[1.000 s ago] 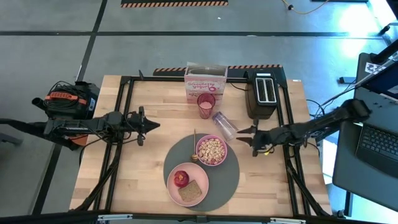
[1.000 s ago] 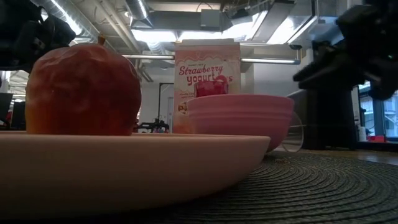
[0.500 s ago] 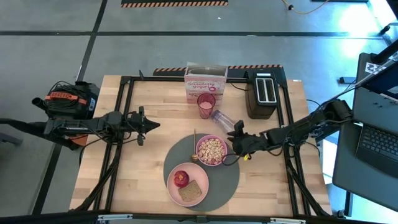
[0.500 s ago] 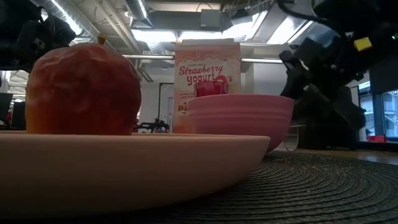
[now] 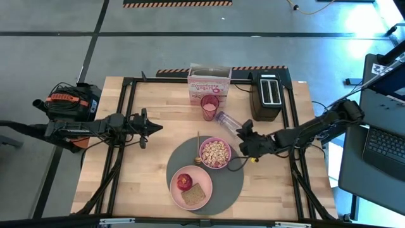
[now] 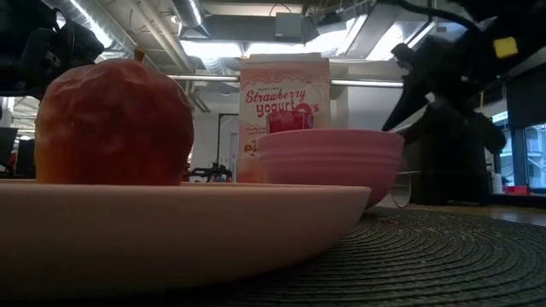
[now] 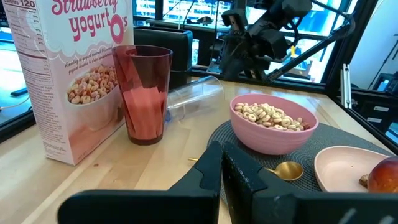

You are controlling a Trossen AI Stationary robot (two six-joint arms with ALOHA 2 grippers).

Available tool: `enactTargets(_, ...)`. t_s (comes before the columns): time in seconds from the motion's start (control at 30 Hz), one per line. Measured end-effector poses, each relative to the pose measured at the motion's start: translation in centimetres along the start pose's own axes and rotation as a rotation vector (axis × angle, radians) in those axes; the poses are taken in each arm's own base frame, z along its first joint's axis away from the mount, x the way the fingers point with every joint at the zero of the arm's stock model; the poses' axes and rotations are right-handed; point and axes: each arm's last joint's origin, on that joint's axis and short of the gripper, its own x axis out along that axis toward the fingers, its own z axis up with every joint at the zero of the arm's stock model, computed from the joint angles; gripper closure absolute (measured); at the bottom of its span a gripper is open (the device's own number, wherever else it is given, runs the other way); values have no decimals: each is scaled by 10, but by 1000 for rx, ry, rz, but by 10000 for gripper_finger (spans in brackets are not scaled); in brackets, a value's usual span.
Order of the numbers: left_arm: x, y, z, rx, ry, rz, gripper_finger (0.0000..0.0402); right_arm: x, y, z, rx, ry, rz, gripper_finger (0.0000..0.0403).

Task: Arrange a breakfast setting
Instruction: Move the transparent cup to the right of the pink cup of milk

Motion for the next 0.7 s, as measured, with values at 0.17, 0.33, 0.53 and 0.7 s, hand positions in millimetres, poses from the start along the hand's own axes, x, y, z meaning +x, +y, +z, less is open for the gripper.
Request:
enactTargets(0.17, 0, 0, 0, 1, 0, 1, 397, -7, 5, -3, -29, 45, -14, 299)
enactTargets(0.33, 0, 0, 0, 1, 0, 0, 397, -1, 11, -3, -47, 82, -8, 299)
enactTargets(0.53, 0, 0, 0, 1, 0, 1, 397, 9, 13, -6, -59, 150, -40, 299)
enactTargets(0.7, 0, 0, 0, 2, -1, 6, 397, 25, 10, -8, -50, 197, -56, 299)
